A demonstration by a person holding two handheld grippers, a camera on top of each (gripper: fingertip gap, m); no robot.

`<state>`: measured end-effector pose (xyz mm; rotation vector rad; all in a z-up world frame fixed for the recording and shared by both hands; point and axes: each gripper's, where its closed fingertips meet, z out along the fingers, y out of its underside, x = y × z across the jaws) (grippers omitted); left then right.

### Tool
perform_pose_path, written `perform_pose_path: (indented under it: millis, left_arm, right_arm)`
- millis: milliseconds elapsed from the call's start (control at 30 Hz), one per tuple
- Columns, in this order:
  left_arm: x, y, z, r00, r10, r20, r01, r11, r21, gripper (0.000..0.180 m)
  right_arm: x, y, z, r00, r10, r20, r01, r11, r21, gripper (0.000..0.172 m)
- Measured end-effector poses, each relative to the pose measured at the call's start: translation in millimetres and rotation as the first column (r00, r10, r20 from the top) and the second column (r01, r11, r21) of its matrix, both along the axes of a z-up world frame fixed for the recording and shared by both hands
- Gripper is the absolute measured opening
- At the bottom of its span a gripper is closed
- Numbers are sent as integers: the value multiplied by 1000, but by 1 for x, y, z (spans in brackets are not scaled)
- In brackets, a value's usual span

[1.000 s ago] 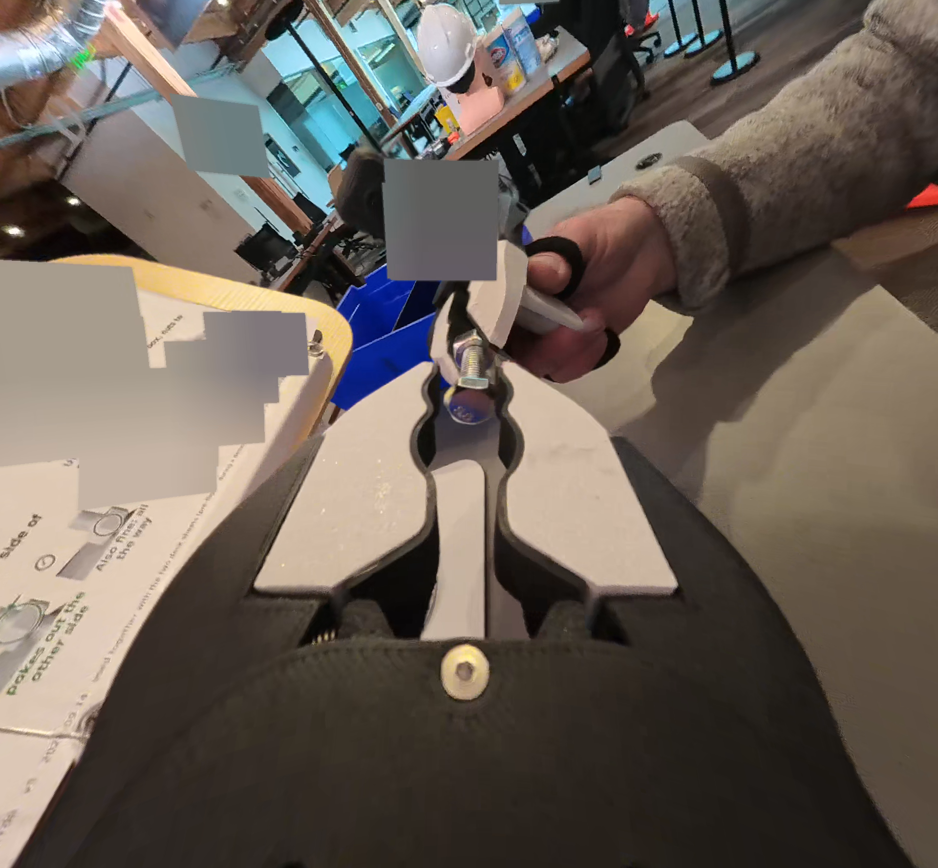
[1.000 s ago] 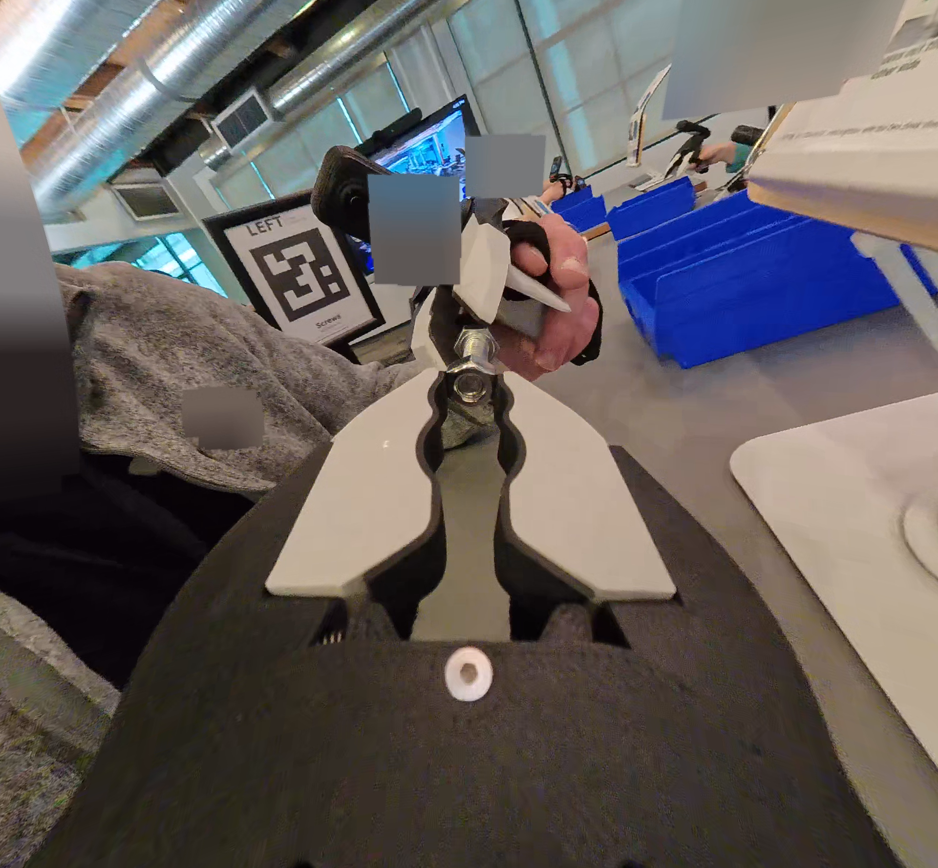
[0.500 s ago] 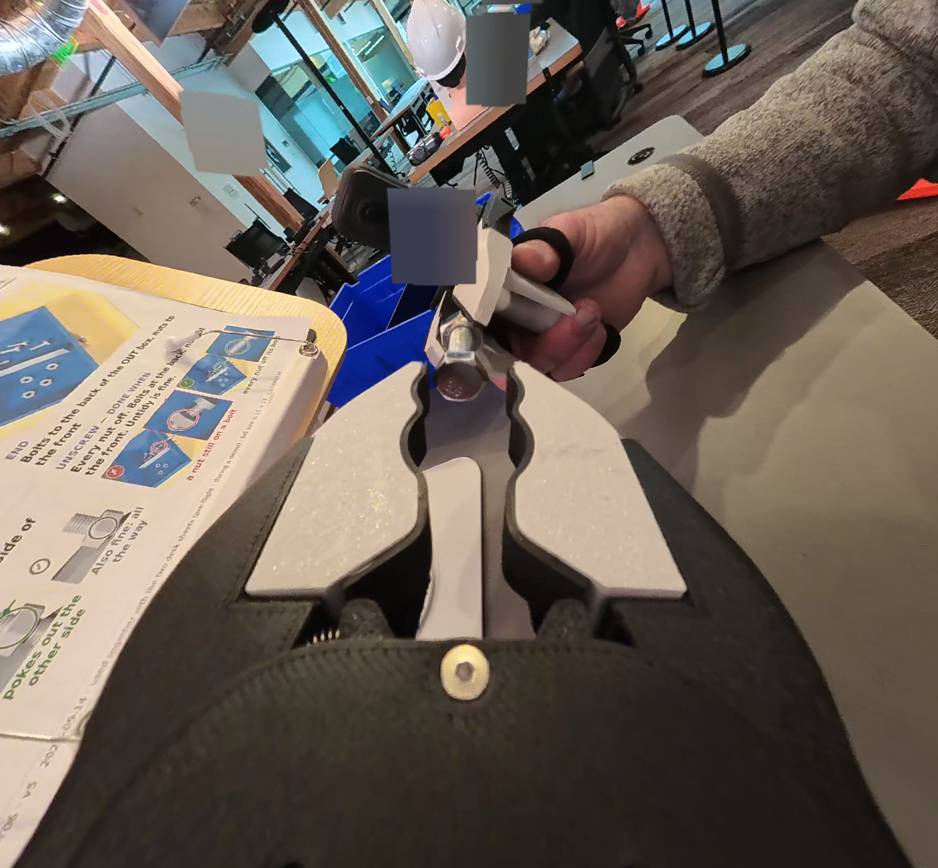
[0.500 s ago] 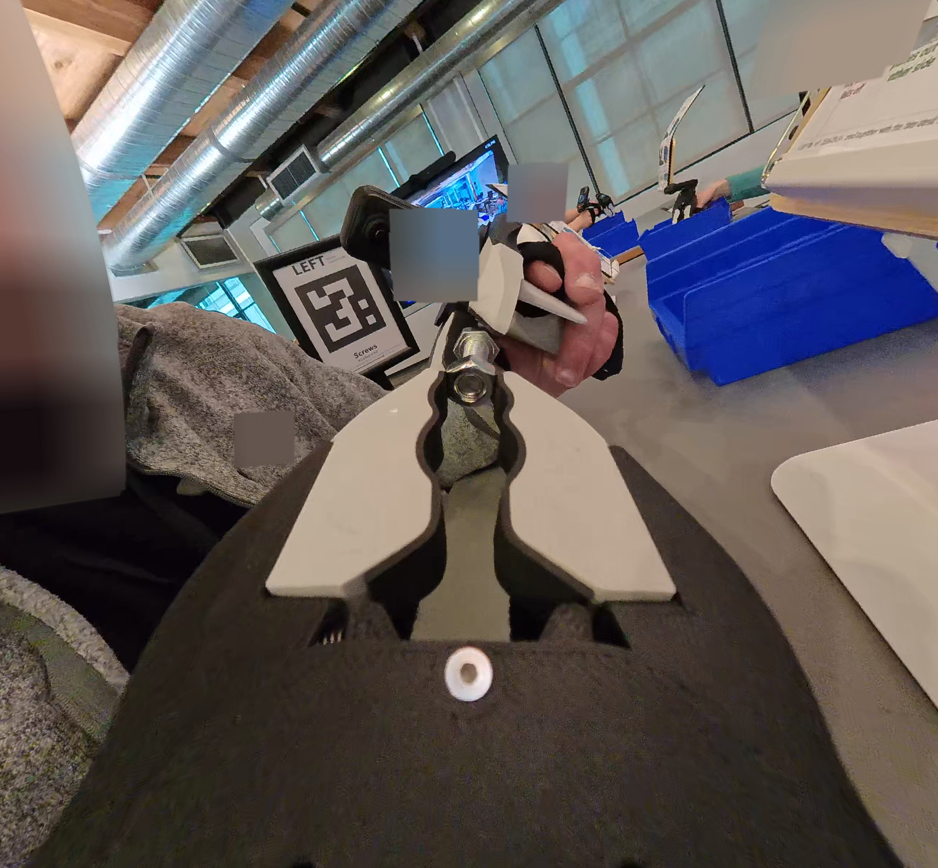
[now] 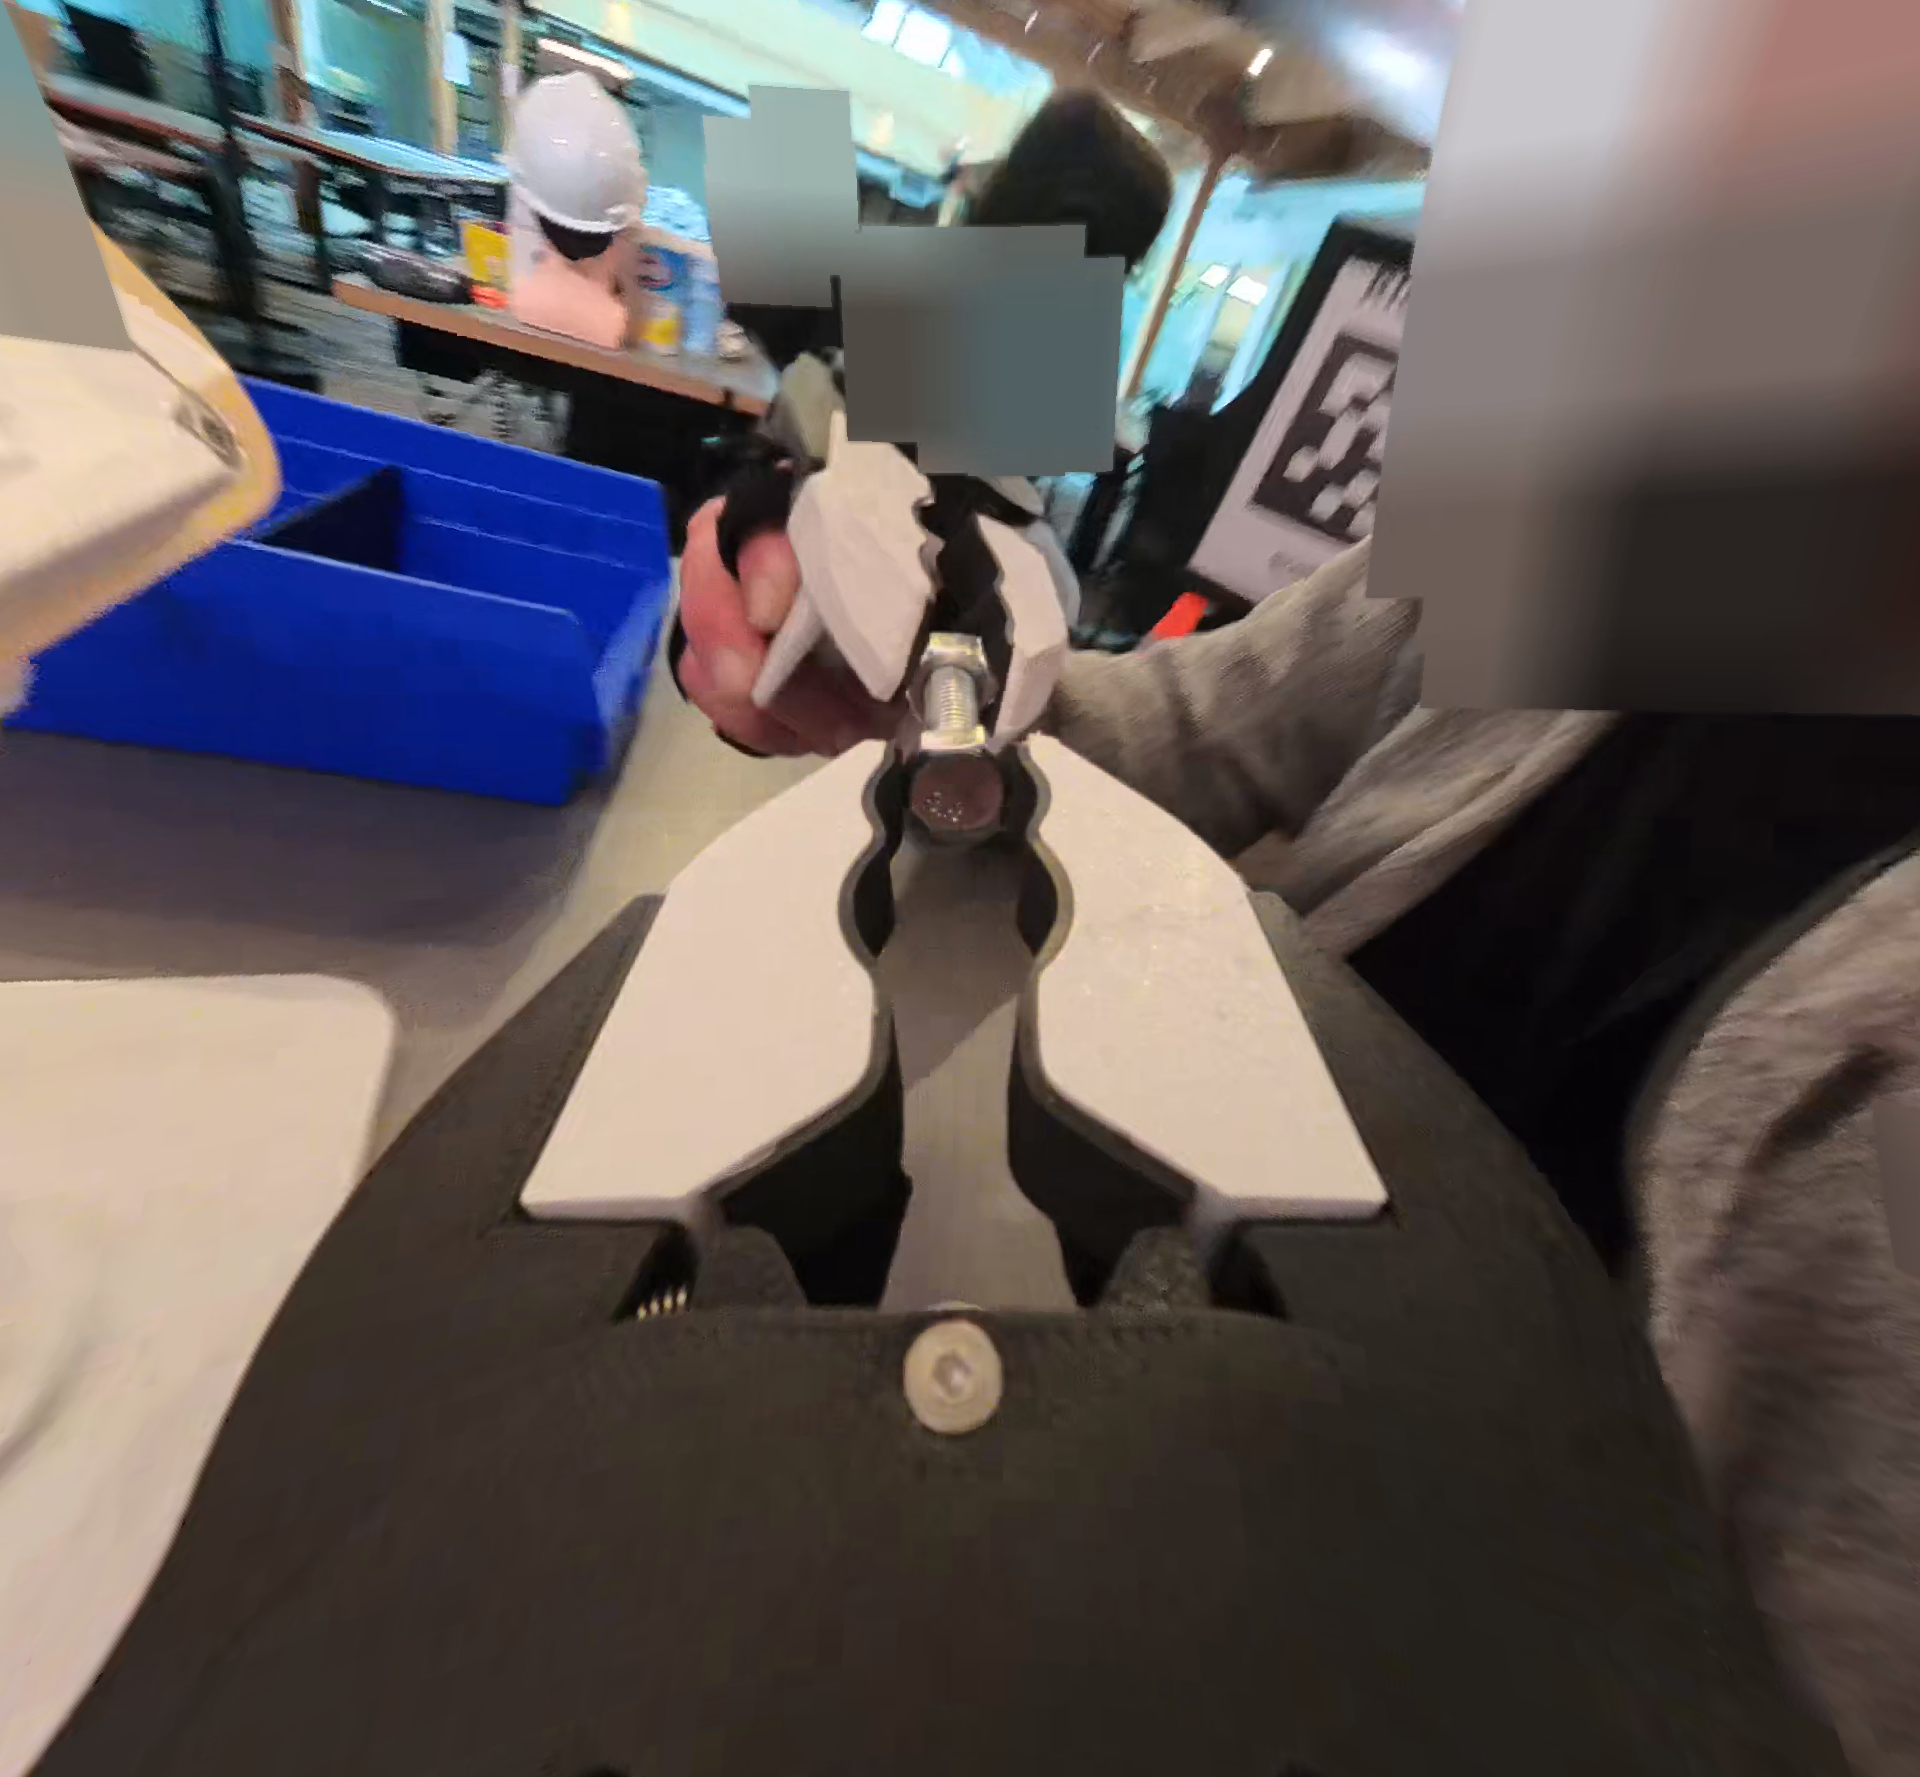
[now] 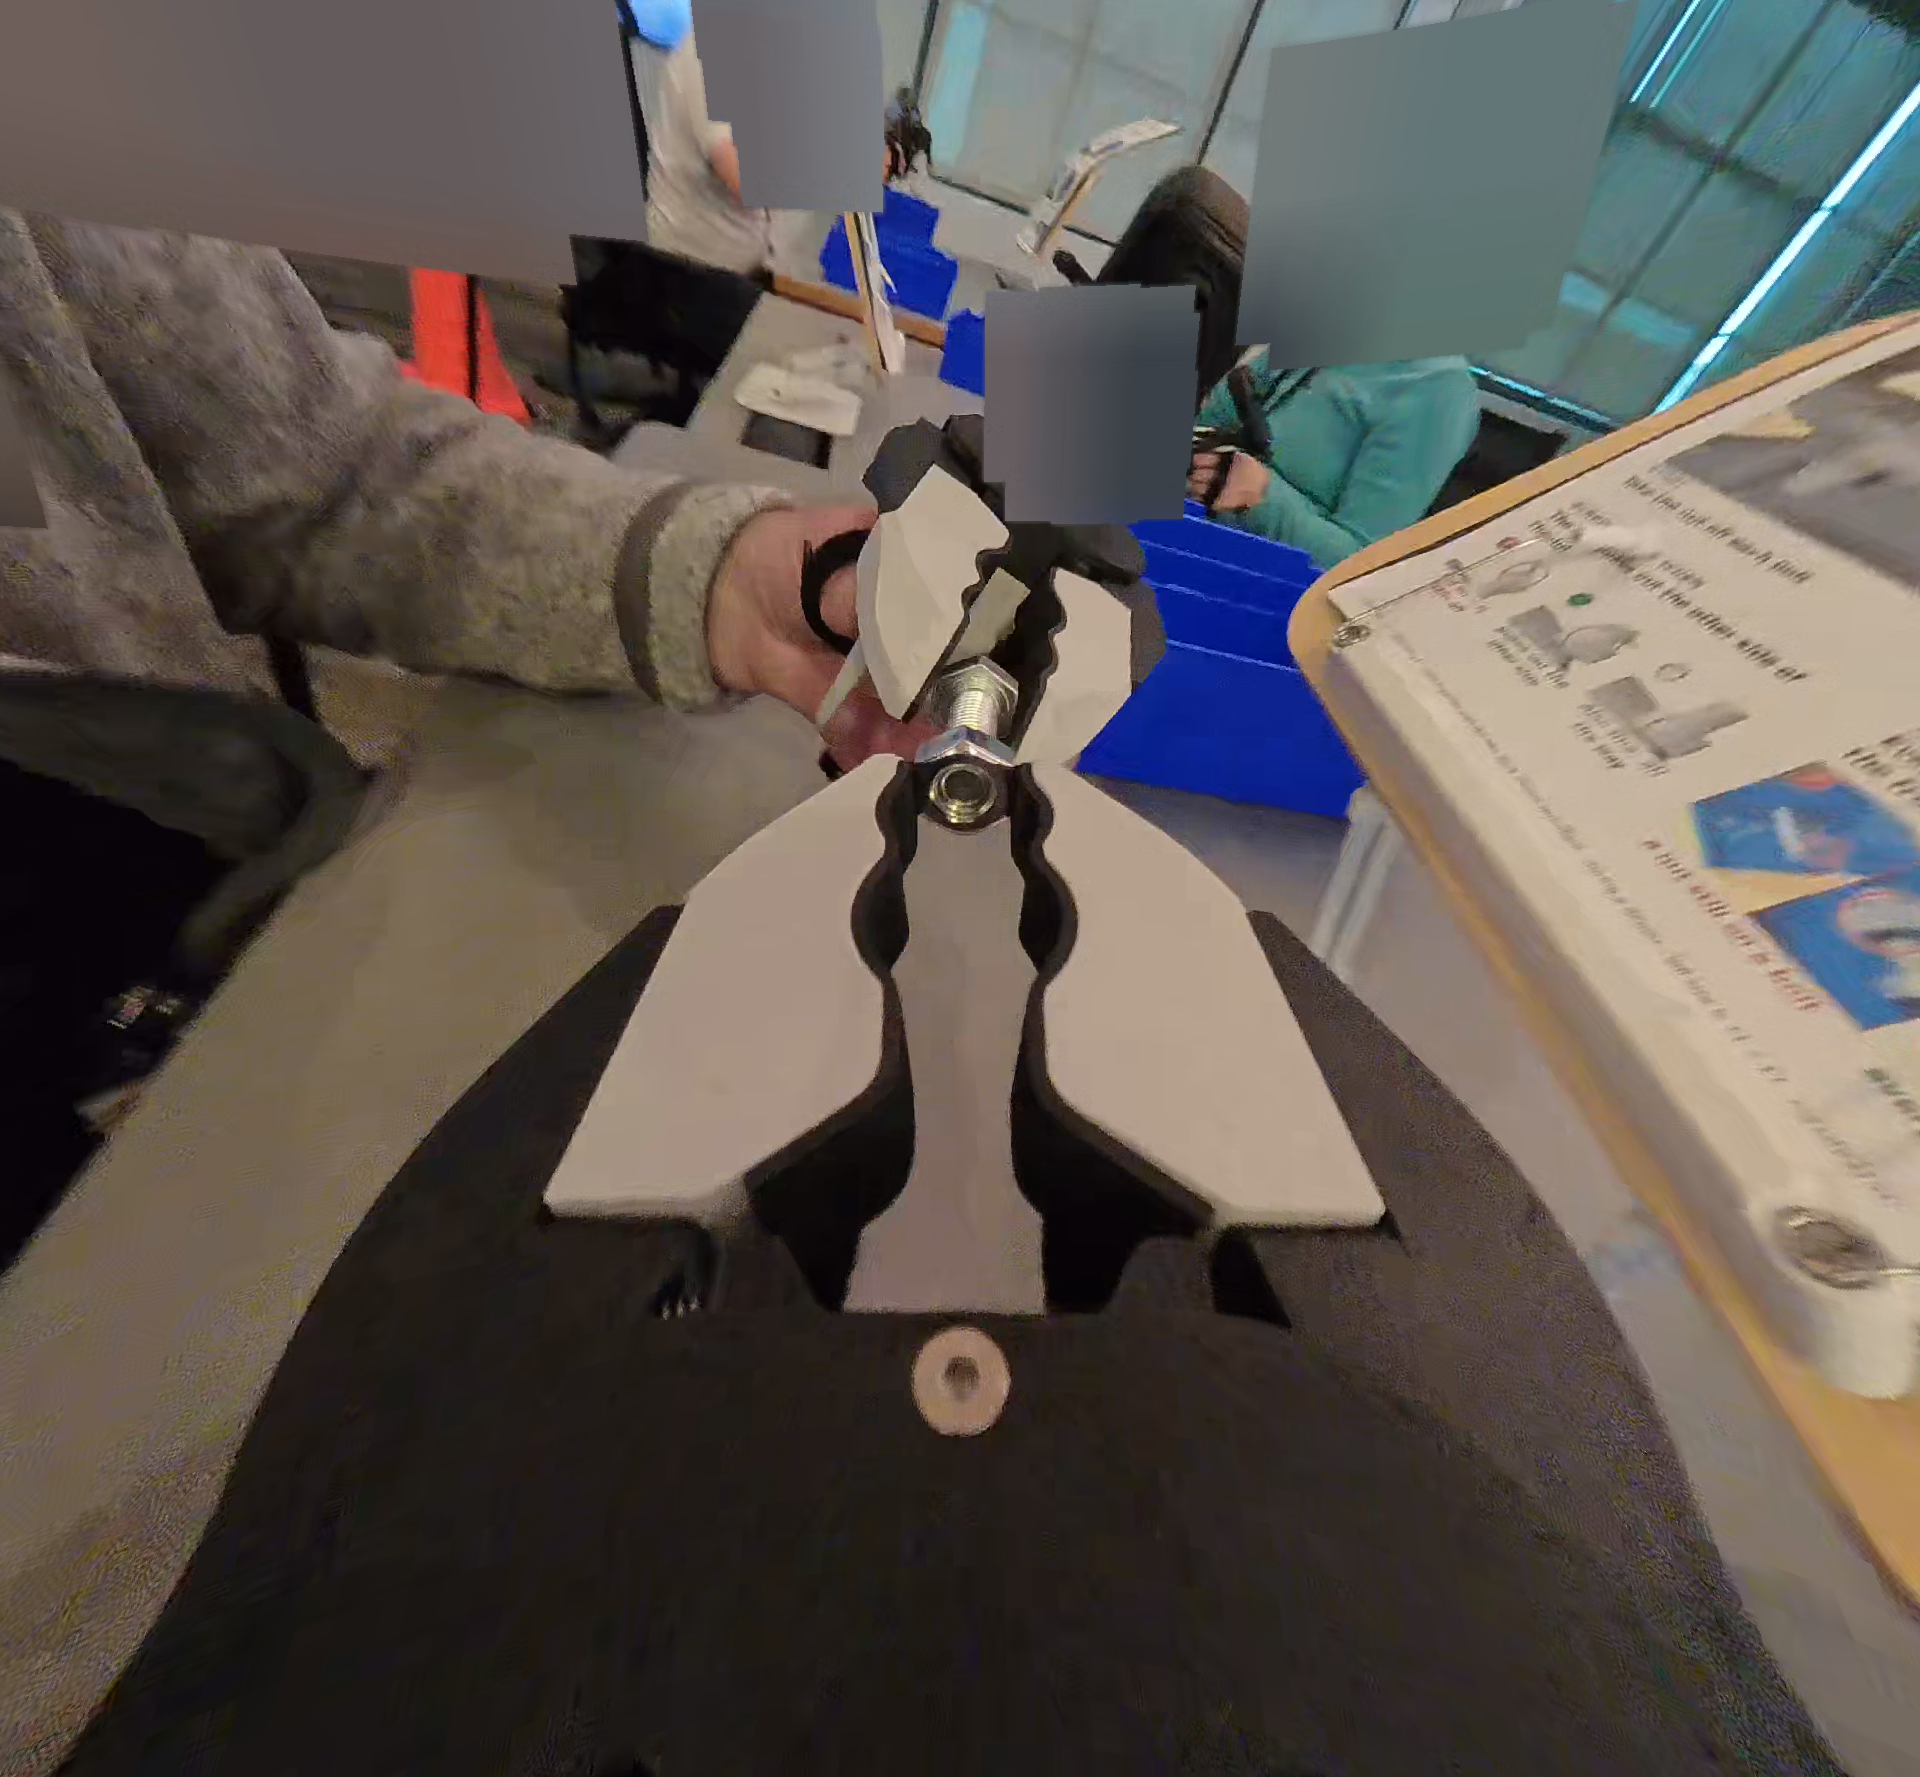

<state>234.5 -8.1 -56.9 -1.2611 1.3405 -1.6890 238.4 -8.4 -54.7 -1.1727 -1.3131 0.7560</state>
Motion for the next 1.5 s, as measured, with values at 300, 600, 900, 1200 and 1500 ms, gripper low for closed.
perform_pose_path:
  millis: [300, 600, 900, 1200, 1500]
  left_arm:
    - [-4, -3, -1, 985, -153, 76, 167, 953, -254, 19]
    - [-3, -2, 0, 984, -149, 96, 170, 950, -262, 19]
    - [2, 5, -1, 997, 4, 74, -3, 1000, -4, 40]
    - [6, 19, -4, 941, 318, 117, -321, 725, 610, 41]
    - [12, 11, -15, 924, 369, 105, -285, 476, 832, 17]
  right_arm:
    - [-5, -2, -5, 902, -300, 311, 68, 809, 584, 18]
    - [-6, -1, -5, 924, -263, 278, 79, 843, 533, 18]
    - [0, 5, 0, 972, -168, 163, 117, 952, 283, 18]
    - [5, 7, -3, 975, 72, -211, -166, 866, -472, 18]
    - [5, 0, -11, 912, 133, -388, -379, 633, -675, 18]
